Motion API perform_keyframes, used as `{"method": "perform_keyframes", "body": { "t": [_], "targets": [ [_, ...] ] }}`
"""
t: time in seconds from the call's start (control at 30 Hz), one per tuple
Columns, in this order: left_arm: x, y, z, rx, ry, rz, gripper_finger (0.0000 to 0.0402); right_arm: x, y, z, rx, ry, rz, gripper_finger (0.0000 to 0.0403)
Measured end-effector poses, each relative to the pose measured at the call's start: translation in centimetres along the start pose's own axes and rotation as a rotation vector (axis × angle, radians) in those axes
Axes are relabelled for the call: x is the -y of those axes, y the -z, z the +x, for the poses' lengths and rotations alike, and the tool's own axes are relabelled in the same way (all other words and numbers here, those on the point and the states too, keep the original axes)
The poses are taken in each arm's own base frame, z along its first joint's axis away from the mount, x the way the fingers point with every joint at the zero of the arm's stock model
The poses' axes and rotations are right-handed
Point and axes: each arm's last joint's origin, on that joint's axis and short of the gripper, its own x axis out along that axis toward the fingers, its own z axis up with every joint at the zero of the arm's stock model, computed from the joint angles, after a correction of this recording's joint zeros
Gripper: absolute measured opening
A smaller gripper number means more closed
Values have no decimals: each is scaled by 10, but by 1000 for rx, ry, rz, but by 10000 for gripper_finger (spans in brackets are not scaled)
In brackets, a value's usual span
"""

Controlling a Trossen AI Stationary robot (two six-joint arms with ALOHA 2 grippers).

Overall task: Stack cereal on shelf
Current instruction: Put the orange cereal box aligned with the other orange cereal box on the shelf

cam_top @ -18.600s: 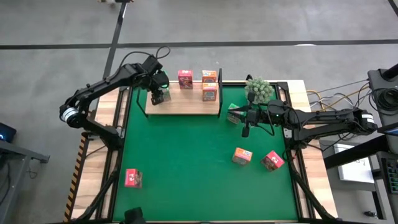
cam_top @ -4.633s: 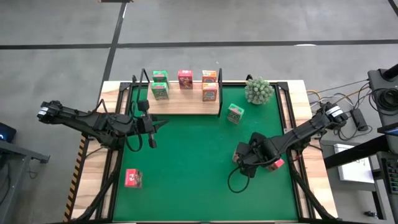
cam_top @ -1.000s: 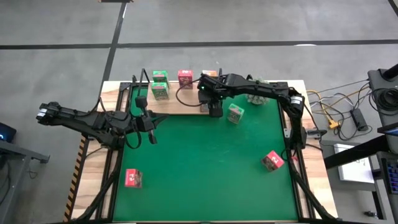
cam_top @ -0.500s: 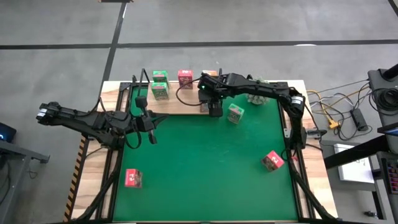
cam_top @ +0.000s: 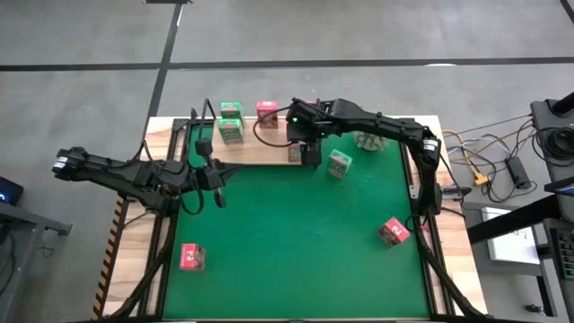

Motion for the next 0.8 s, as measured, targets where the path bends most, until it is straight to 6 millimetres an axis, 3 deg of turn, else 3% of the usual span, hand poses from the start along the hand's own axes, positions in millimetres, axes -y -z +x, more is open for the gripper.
{"method": "perform_keyframes", "body": {
  "t": [0.2, 0.3, 0.63, 0.8],
  "targets": [
    [0, 0, 0, 0, 0, -1, 0, -5, -15, -15, 102, 16, 1, 215],
    [0, 0, 0, 0, 0, 0, 0, -6, -22, -14, 166, -6, -7, 188],
    [0, 0, 0, 1, 0, 7, 0, -5, -32, 23, 172, -10, -46, 30],
    [0, 0, 0, 0, 0, 7, 0, -6, -32, 36, 131, 4, -68, 13]
  ]
}}
